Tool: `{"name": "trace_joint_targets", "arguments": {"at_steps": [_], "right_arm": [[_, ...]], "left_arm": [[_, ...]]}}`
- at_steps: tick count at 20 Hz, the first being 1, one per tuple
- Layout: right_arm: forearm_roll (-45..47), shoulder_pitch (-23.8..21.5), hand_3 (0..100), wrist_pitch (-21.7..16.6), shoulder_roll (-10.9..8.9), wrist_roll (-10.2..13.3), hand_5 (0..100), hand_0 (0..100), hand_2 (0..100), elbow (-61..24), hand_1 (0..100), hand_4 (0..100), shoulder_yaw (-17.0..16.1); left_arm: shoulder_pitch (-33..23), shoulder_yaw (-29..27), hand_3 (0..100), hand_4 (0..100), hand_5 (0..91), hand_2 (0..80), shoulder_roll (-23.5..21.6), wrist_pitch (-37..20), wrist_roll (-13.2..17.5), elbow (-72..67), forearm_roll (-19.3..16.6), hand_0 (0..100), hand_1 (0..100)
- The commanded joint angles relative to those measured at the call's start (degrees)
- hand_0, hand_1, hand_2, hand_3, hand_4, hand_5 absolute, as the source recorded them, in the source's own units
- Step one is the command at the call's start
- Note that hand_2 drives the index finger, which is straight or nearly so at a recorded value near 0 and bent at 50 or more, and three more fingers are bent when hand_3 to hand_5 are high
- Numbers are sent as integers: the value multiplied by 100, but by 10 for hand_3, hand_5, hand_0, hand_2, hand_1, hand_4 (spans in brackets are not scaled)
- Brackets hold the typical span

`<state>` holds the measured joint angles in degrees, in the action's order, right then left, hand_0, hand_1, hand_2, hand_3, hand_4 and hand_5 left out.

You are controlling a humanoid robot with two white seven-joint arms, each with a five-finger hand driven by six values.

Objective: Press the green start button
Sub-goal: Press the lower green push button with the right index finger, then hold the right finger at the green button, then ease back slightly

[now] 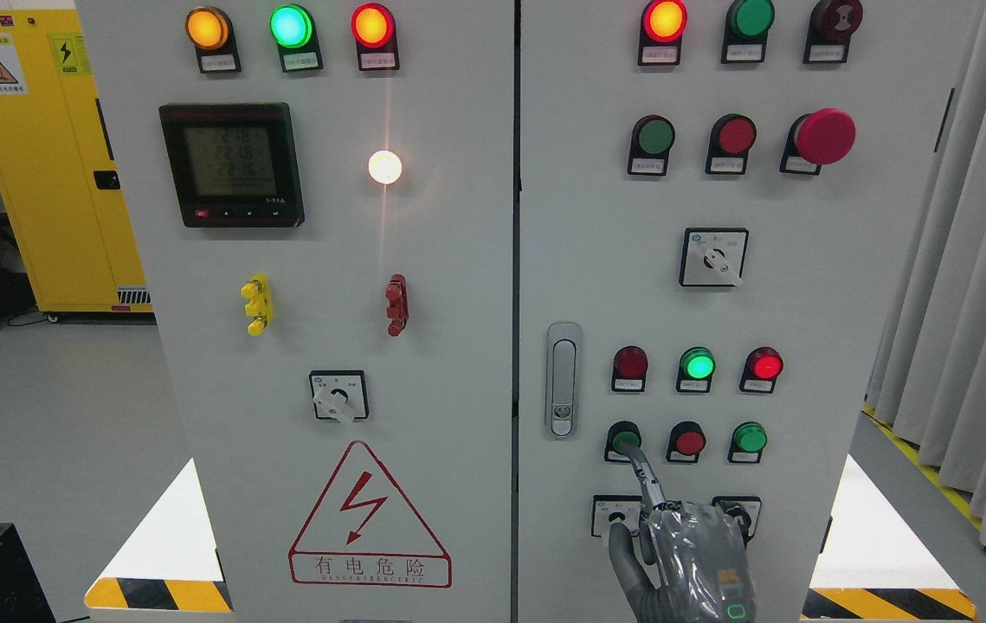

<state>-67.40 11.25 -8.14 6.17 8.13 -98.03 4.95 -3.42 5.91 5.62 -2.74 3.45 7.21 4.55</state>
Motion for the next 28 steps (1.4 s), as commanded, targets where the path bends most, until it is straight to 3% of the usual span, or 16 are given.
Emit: {"name": "trace_joint_targets", "arguments": {"at_steps": [1,15,28], "right_arm": [[25,79,1000,-4,25,-13,1000,703,0,276,930,1000,-47],[210,158,1000,14,42,-5,1000,718,0,346,922,1000,-47],[245,-53,1000,-21,51,285,1000,721,0,4,922,1000,-21]], "left_arm": [[-1,-2,0,0,0,0,0,1,-2,0,2,120,556],[-1,-2,0,0,0,0,0,1,-2,0,2,120,556],[-1,-2,0,0,0,0,0,1,-2,0,2,120,556]]}}
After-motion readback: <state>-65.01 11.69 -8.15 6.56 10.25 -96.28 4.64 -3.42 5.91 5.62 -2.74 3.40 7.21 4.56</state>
